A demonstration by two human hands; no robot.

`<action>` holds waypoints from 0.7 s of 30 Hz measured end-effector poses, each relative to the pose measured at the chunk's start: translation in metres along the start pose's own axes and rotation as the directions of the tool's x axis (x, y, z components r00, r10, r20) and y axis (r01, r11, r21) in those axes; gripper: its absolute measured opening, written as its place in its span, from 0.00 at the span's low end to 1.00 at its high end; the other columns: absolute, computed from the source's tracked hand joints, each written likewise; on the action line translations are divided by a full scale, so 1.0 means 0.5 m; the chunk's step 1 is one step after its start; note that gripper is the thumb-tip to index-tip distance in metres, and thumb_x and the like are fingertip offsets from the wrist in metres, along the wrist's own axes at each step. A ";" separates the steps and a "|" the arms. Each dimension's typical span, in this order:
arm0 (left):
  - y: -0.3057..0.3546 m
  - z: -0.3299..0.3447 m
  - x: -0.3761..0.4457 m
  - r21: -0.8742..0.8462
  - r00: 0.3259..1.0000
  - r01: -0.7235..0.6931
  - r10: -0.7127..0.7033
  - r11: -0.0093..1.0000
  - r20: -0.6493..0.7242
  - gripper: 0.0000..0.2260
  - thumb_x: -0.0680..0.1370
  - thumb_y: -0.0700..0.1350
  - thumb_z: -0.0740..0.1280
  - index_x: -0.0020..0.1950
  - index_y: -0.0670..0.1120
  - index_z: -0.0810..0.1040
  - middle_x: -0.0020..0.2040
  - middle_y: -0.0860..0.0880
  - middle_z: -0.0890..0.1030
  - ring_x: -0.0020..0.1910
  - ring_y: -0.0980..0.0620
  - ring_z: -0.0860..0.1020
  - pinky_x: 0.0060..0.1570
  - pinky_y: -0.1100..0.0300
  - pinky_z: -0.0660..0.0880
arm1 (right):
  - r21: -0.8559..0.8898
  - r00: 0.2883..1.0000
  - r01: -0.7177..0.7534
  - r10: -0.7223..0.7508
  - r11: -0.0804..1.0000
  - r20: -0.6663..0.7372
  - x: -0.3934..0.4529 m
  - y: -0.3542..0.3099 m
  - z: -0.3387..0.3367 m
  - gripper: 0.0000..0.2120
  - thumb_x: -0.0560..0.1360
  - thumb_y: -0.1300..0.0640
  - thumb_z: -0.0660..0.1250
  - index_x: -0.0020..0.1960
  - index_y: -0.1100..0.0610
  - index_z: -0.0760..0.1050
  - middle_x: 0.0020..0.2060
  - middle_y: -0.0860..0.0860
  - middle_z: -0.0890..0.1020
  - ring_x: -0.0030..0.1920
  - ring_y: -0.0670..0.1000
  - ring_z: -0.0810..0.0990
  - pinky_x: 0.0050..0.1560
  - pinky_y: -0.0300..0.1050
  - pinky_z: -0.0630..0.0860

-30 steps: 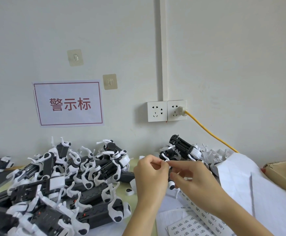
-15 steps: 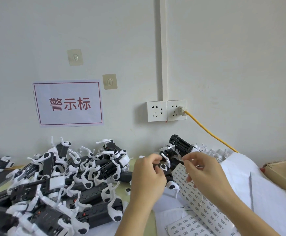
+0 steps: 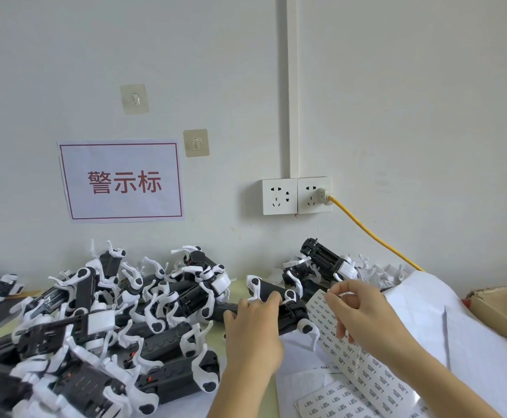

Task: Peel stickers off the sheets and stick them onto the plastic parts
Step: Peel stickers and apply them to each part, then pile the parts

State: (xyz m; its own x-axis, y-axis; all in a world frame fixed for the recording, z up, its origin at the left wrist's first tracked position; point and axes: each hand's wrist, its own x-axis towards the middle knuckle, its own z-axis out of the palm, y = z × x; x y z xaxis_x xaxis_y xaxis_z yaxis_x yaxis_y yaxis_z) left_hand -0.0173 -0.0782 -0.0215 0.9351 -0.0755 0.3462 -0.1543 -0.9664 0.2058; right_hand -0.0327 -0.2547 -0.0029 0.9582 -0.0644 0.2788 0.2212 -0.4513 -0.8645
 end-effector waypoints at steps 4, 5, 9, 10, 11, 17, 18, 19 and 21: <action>0.013 -0.010 -0.003 -0.130 0.998 -0.021 0.013 0.991 -0.062 0.14 0.75 0.42 0.67 0.58 0.52 0.70 0.53 0.53 0.80 0.49 0.48 0.75 0.46 0.55 0.65 | -0.020 1.000 0.009 -0.009 1.000 -0.018 0.000 -0.001 0.001 0.07 0.81 0.53 0.63 0.47 0.53 0.76 0.30 0.54 0.81 0.24 0.44 0.75 0.30 0.42 0.73; 0.015 -0.014 -0.002 -0.189 0.998 -0.015 0.003 0.982 -0.065 0.13 0.75 0.44 0.68 0.57 0.52 0.69 0.52 0.53 0.80 0.46 0.48 0.75 0.43 0.56 0.67 | -0.015 1.000 0.012 -0.012 1.000 -0.026 -0.001 -0.002 0.001 0.07 0.81 0.53 0.62 0.48 0.53 0.76 0.30 0.55 0.81 0.24 0.44 0.75 0.29 0.42 0.73; 0.016 -0.033 0.003 -0.558 0.995 0.103 -0.095 0.823 0.045 0.16 0.71 0.48 0.70 0.53 0.54 0.67 0.47 0.53 0.78 0.45 0.50 0.79 0.37 0.56 0.72 | 0.080 0.997 0.070 -0.069 0.994 -0.023 -0.008 -0.009 -0.002 0.09 0.82 0.54 0.61 0.47 0.56 0.75 0.26 0.51 0.77 0.26 0.48 0.75 0.30 0.45 0.72; 0.018 -0.038 0.003 -0.658 0.990 0.143 -0.108 0.739 0.094 0.16 0.70 0.48 0.70 0.53 0.54 0.67 0.46 0.53 0.79 0.43 0.52 0.80 0.36 0.58 0.73 | 0.107 0.996 0.090 -0.089 0.990 -0.014 -0.010 -0.012 -0.003 0.09 0.82 0.55 0.61 0.46 0.57 0.75 0.26 0.50 0.76 0.27 0.49 0.75 0.31 0.46 0.72; 0.019 -0.043 0.002 -0.734 0.983 0.182 -0.117 0.655 0.140 0.15 0.70 0.49 0.70 0.52 0.54 0.69 0.45 0.52 0.80 0.41 0.54 0.81 0.36 0.59 0.74 | 0.129 0.994 0.108 -0.109 0.986 -0.004 -0.012 -0.015 -0.003 0.09 0.83 0.56 0.61 0.46 0.57 0.75 0.26 0.49 0.75 0.28 0.51 0.75 0.31 0.47 0.71; 0.031 -0.052 0.002 -0.864 0.962 0.272 -0.087 0.425 0.260 0.14 0.69 0.50 0.71 0.53 0.52 0.74 0.47 0.50 0.82 0.40 0.55 0.79 0.37 0.61 0.73 | 0.178 0.980 0.180 -0.191 0.967 0.046 -0.018 -0.031 -0.002 0.10 0.83 0.59 0.62 0.44 0.59 0.75 0.25 0.49 0.71 0.25 0.52 0.72 0.28 0.42 0.70; 0.033 -0.052 0.002 -0.873 0.963 0.267 -0.083 0.409 0.255 0.14 0.69 0.49 0.71 0.53 0.54 0.73 0.48 0.50 0.83 0.40 0.57 0.79 0.36 0.63 0.74 | 0.177 0.979 0.188 -0.200 0.966 0.049 -0.018 -0.032 -0.001 0.09 0.82 0.59 0.62 0.44 0.59 0.75 0.24 0.49 0.71 0.24 0.52 0.72 0.27 0.42 0.69; 0.034 -0.052 0.001 -0.884 0.965 0.259 -0.078 0.390 0.249 0.15 0.69 0.48 0.72 0.53 0.55 0.72 0.48 0.50 0.83 0.39 0.58 0.79 0.34 0.65 0.75 | 0.172 0.977 0.196 -0.208 0.965 0.050 -0.019 -0.032 0.000 0.09 0.82 0.60 0.62 0.44 0.58 0.75 0.24 0.49 0.71 0.24 0.51 0.71 0.28 0.42 0.69; 0.035 -0.052 0.000 -0.900 0.971 0.237 -0.059 0.366 0.232 0.20 0.69 0.47 0.72 0.54 0.62 0.67 0.46 0.53 0.83 0.37 0.61 0.80 0.34 0.68 0.74 | 0.152 0.974 0.211 -0.220 0.966 0.049 -0.019 -0.032 0.001 0.09 0.82 0.60 0.63 0.44 0.58 0.76 0.23 0.48 0.72 0.24 0.51 0.71 0.28 0.42 0.69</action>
State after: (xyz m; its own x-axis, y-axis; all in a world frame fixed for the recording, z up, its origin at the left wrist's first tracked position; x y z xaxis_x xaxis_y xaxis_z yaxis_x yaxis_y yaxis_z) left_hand -0.0284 -0.0888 0.0056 0.9910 -0.0735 0.1119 -0.1220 -0.1507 0.9810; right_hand -0.0453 -0.2466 0.0080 0.8936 0.0806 0.4415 0.4432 -0.3144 -0.8395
